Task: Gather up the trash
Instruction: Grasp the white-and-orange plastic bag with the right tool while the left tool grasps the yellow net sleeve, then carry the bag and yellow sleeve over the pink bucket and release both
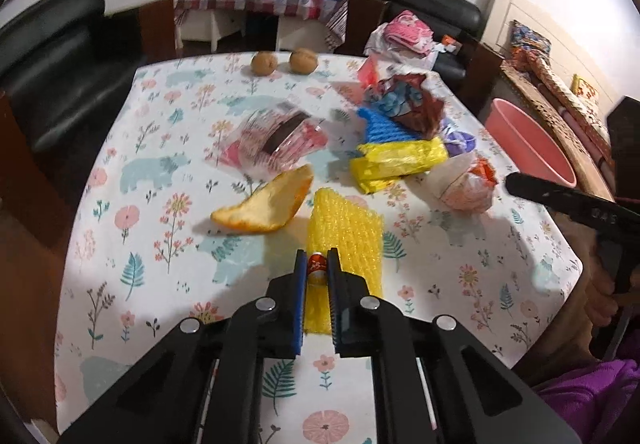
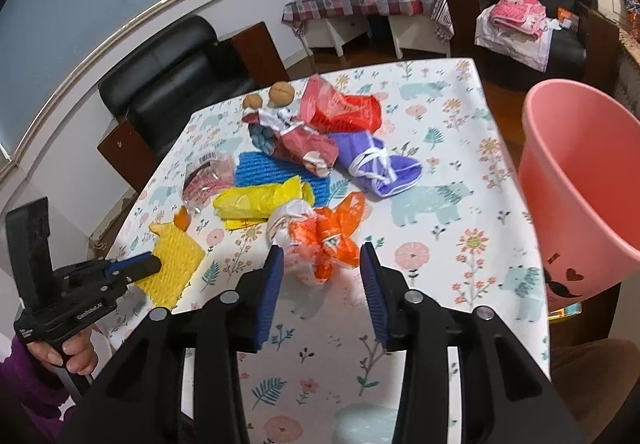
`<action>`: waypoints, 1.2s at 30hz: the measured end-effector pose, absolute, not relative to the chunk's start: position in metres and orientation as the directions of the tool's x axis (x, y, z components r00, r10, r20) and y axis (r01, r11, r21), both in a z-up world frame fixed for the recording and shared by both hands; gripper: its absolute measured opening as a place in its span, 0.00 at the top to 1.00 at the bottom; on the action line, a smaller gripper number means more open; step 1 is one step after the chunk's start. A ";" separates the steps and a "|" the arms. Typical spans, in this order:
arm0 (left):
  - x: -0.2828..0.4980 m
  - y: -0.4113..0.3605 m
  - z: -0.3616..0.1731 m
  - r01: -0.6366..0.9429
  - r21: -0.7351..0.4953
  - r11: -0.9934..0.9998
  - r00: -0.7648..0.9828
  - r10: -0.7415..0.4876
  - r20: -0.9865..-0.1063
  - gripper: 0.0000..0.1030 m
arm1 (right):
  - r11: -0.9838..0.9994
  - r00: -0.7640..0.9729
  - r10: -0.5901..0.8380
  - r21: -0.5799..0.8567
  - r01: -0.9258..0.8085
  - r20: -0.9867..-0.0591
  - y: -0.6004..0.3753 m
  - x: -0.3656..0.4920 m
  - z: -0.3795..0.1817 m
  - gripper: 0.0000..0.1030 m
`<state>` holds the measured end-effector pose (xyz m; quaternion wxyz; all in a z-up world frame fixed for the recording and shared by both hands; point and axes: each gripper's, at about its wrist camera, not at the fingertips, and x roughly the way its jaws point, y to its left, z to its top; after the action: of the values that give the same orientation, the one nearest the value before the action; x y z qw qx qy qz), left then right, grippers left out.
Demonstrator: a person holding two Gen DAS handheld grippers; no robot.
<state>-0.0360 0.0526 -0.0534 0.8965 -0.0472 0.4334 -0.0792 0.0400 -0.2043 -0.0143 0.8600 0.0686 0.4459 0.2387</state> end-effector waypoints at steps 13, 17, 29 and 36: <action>-0.044 0.048 -0.031 0.178 -0.216 0.960 0.657 -0.279 -0.700 0.91 | 0.872 0.467 0.470 0.313 -0.376 -0.749 -0.185 0.054 -0.017 0.54; -0.044 0.049 -0.032 0.166 -0.225 0.960 0.656 -0.278 -0.702 0.91 | 0.875 0.467 0.461 0.299 -0.380 -0.755 -0.180 0.056 -0.021 0.54; -0.042 0.050 -0.026 0.146 -0.234 0.961 0.670 -0.270 -0.692 0.91 | 0.884 0.502 0.420 0.214 -0.416 -0.756 -0.175 0.047 -0.025 0.58; -0.039 0.042 -0.015 0.165 -0.229 0.959 0.687 -0.279 -0.671 0.91 | 0.882 0.527 0.441 0.242 -0.405 -0.726 -0.190 0.042 -0.015 0.59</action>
<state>-0.0391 0.0418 -0.0147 0.9152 -0.0755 0.3768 -0.1212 0.0418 -0.1898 -0.0153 0.8735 0.0216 0.4217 0.2422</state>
